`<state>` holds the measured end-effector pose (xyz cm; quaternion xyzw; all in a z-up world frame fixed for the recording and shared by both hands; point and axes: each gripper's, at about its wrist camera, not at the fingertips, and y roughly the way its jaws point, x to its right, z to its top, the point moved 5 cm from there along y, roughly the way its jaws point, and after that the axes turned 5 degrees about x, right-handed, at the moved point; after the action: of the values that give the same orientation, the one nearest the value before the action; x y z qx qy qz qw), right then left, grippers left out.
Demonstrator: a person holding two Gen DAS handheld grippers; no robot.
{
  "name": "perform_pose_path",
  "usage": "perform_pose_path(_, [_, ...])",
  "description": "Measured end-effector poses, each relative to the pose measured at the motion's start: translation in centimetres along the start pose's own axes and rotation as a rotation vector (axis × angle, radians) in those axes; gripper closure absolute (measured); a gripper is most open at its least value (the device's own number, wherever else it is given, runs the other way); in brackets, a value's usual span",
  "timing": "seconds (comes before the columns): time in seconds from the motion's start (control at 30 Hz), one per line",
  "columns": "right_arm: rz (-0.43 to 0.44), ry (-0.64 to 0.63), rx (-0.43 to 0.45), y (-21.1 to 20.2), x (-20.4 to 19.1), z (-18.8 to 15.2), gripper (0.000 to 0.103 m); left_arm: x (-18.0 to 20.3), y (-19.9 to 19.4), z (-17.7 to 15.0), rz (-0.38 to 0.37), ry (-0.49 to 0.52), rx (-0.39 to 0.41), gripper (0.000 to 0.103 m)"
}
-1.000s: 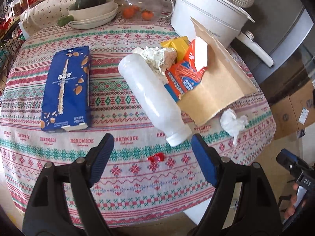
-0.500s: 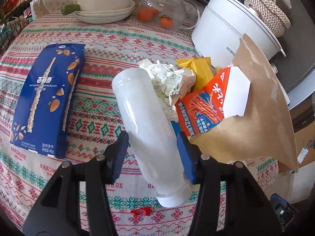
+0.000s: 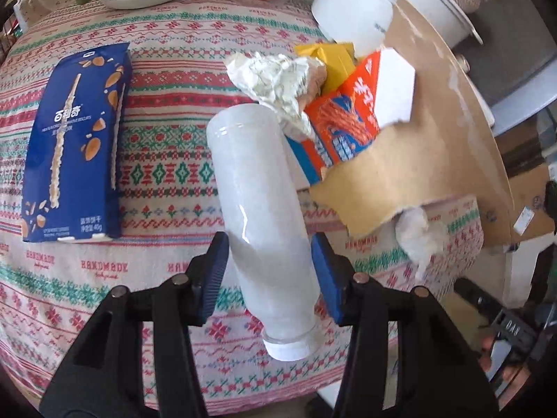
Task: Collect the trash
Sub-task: 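Lift the milk bottle with the left tool while the right tool grasps the crumpled tissue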
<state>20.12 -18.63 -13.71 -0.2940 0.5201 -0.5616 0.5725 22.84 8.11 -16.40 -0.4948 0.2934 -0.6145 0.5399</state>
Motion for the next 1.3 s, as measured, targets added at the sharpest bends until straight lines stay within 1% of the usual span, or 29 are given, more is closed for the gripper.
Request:
perform_pose_path(0.03, [0.001,0.001,-0.001,0.0,0.0,0.0,0.024,0.2,-0.2,-0.5,0.004,0.037,-0.016,0.052])
perform_pose_path(0.07, [0.000,-0.005,-0.001,0.0,-0.1,-0.1,0.024,0.2,-0.4,-1.0,0.004,0.049,-0.024,0.052])
perform_pose_path(0.13, [-0.011,-0.024,0.001,0.0,-0.2,-0.1,0.024,-0.3,-0.5,-1.7,-0.012,0.028,-0.033,0.052])
perform_pose_path(0.2, [-0.023,-0.040,0.002,0.1,-0.3,-0.2,0.024,-0.7,-0.5,-1.7,-0.033,-0.010,-0.023,0.052])
perform_pose_path(0.23, [-0.029,-0.047,0.002,0.1,-0.3,-0.2,0.024,-1.0,-0.5,-1.5,-0.033,-0.027,-0.014,0.052])
perform_pose_path(0.3, [-0.029,-0.049,-0.001,0.4,-0.5,-0.2,0.024,-1.1,-0.9,-0.8,-0.025,-0.055,0.042,0.050])
perform_pose_path(0.33, [-0.027,-0.048,-0.003,0.4,-0.5,-0.1,0.024,-1.0,-1.0,-0.5,-0.032,-0.057,0.065,0.049])
perform_pose_path(0.4, [-0.023,-0.046,-0.004,0.6,-0.6,-0.1,0.024,-0.8,-0.4,-0.2,-0.025,-0.062,0.080,0.049])
perform_pose_path(0.5, [-0.017,-0.047,0.001,0.7,-0.9,0.0,0.024,-0.8,1.2,-0.3,0.004,-0.055,0.061,0.049])
perform_pose_path(0.53, [-0.015,-0.050,0.003,0.8,-1.0,0.0,0.024,-0.7,1.6,-0.4,0.010,-0.054,0.051,0.051])
perform_pose_path(0.6, [-0.012,-0.061,0.005,1.1,-1.5,0.0,0.024,-0.7,1.8,-0.8,0.003,-0.059,0.050,0.052])
perform_pose_path(0.73, [0.019,-0.087,0.020,1.7,-2.5,0.3,0.024,-0.1,0.8,-1.4,0.058,0.021,0.073,0.052])
perform_pose_path(0.83, [0.062,-0.077,0.044,2.0,-3.2,0.8,0.024,-0.3,-0.5,-1.9,0.063,0.062,0.094,0.052])
perform_pose_path(1.0, [0.111,-0.077,0.081,2.8,-4.3,1.8,0.024,-1.9,-2.4,-3.0,0.069,0.091,0.108,0.052])
perform_pose_path(1.13, [0.137,-0.078,0.086,3.9,-5.0,2.1,0.024,-2.9,-3.0,-4.1,0.064,0.097,0.090,0.052])
perform_pose_path(1.27, [0.133,-0.085,0.104,4.9,-5.4,2.5,0.024,-3.6,-3.6,-4.8,0.066,0.088,0.090,0.052])
perform_pose_path(1.3, [0.133,-0.093,0.110,5.2,-5.6,2.7,0.026,-3.7,-3.9,-5.1,0.064,0.088,0.092,0.052])
